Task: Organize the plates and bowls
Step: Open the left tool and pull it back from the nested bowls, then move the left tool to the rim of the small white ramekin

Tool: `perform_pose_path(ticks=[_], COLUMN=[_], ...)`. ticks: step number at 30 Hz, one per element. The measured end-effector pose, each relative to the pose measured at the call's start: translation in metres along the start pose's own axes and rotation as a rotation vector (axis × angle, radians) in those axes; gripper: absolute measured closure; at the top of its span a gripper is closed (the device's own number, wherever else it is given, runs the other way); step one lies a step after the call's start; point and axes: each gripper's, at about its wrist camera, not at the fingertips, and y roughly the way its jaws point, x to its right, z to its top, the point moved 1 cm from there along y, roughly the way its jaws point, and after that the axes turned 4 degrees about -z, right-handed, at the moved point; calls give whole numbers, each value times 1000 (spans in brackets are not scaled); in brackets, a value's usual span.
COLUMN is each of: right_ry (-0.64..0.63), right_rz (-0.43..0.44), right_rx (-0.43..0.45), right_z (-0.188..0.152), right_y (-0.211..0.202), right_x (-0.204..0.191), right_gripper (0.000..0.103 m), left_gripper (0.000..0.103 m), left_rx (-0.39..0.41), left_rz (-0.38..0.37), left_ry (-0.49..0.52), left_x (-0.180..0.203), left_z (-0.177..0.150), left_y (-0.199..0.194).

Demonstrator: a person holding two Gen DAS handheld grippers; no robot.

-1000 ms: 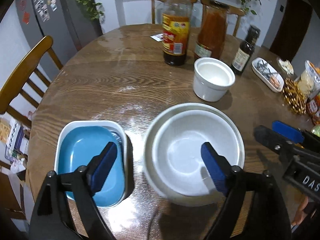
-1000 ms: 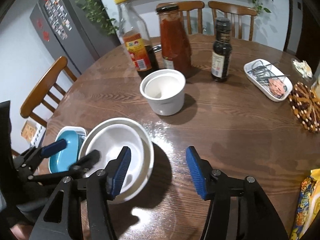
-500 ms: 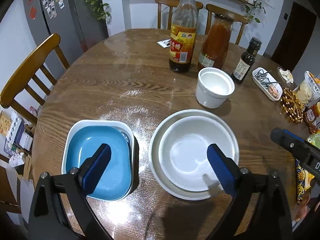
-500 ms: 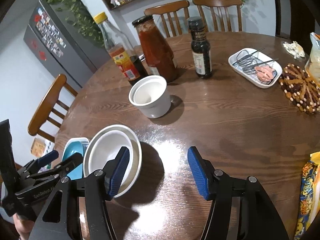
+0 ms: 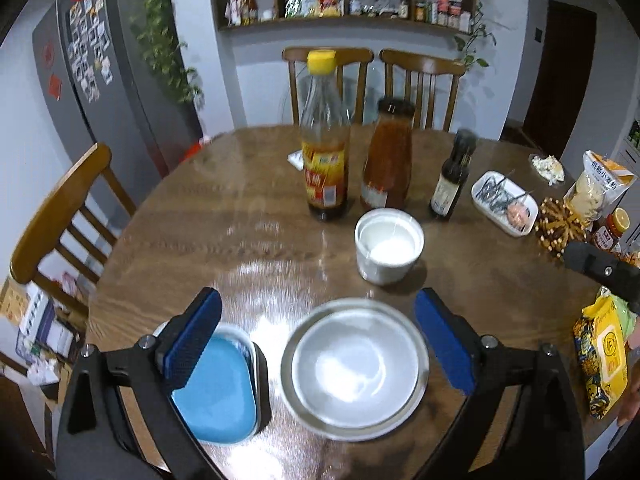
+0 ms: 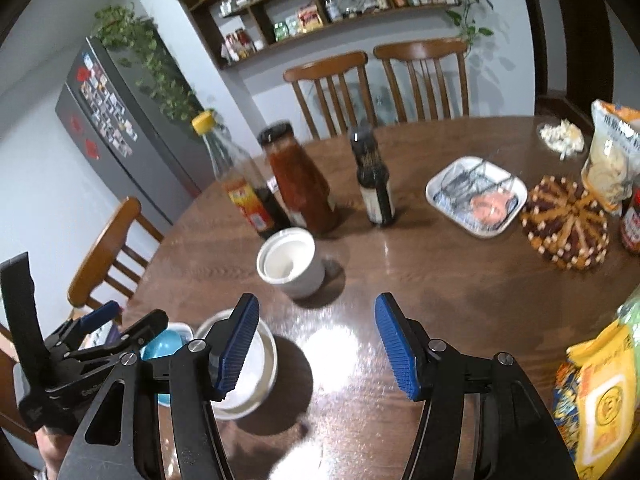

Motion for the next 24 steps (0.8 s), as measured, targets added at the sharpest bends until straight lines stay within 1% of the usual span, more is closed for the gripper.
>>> perform_pose_path(ticks=[3,6,13,15,18,24], right_ry=[4,-8,-62,-65,-70,-71], right_rz=[14,4,0,-3,4,6], right_rx=[35,78,140,145,130,33], right_z=[16,32,65,71,78,82], right_y=[-9,-17,-24,-18,-4,42], right_x=[-1,-4,-19,-21,-23,-24], right_gripper=[42,42,40,34,34,34], left_gripper=[4,3,1,1,1,1], left_rx=[31,59,129,123,95,20], left_rz=[0,-7,19,18,13,19], left_ry=[19,30,84,86,80,56], left_x=[5,9,19,20,19,13], left_z=[15,33,69,74,78,79], left_y=[-4,-8,-11,-6,9,50])
